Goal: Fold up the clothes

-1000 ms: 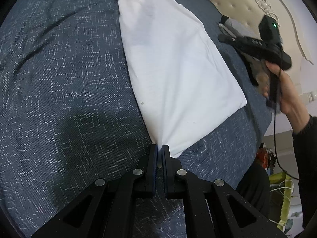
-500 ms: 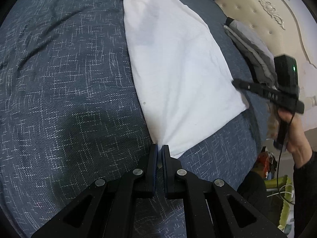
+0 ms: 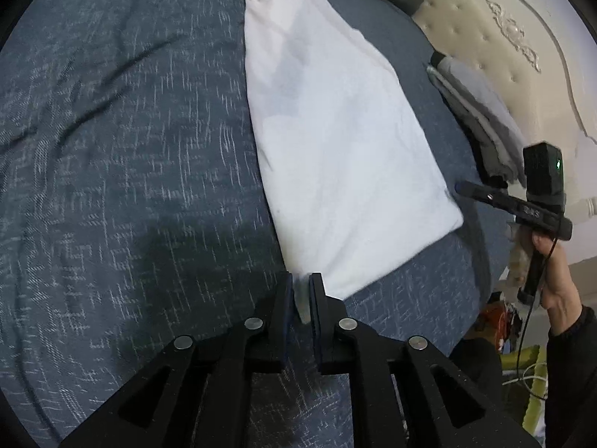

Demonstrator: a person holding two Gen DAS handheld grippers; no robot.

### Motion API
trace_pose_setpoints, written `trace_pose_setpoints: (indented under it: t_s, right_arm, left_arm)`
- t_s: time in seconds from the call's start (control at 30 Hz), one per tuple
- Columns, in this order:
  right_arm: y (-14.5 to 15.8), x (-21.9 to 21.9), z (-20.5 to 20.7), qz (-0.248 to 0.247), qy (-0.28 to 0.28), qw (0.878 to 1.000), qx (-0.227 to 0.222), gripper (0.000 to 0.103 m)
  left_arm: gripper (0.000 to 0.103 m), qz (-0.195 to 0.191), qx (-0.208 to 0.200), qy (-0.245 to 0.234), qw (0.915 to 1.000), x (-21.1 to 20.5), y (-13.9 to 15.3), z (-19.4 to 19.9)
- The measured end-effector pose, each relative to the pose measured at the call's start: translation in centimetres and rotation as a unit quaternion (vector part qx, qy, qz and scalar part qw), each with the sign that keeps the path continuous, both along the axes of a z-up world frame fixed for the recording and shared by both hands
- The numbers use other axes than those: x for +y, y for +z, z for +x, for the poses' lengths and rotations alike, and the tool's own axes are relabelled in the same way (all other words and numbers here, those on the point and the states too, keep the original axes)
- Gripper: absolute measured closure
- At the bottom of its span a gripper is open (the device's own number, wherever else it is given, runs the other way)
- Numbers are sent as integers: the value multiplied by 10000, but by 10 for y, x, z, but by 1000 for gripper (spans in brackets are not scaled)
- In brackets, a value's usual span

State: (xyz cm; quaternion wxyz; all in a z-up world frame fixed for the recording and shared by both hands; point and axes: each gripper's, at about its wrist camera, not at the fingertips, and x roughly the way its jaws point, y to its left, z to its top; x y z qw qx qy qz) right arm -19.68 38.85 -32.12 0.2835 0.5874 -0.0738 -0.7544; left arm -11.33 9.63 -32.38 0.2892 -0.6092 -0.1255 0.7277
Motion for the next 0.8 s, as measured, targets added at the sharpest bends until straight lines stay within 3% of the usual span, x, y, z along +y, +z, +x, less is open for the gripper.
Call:
trace_pose_setpoints:
  t_s: [0.07, 0.1, 0.17, 0.47, 0.8]
  right_arm:
    - [-5, 8, -2, -168, -136, 9996, -198, 50]
    - [-7, 10, -5, -210, -167, 9992, -288, 49]
    - [-13, 8, -7, -199, -120, 9989, -414, 44]
    - [-33, -1, -1, -194, 64, 9971, -728, 36]
    - [-39, -35, 6, -173, 347, 9950, -920, 36]
  left_arm:
    - [66, 17, -54, 46, 10000, 2, -1, -2]
    - [64, 36, -112, 48, 9999, 4, -4, -3]
    - [64, 41, -187, 62, 9998, 8, -8, -5]
    - [56, 283, -310, 439, 9982, 6, -17, -2]
    - [56, 399, -262, 664, 9966, 7, -15, 14]
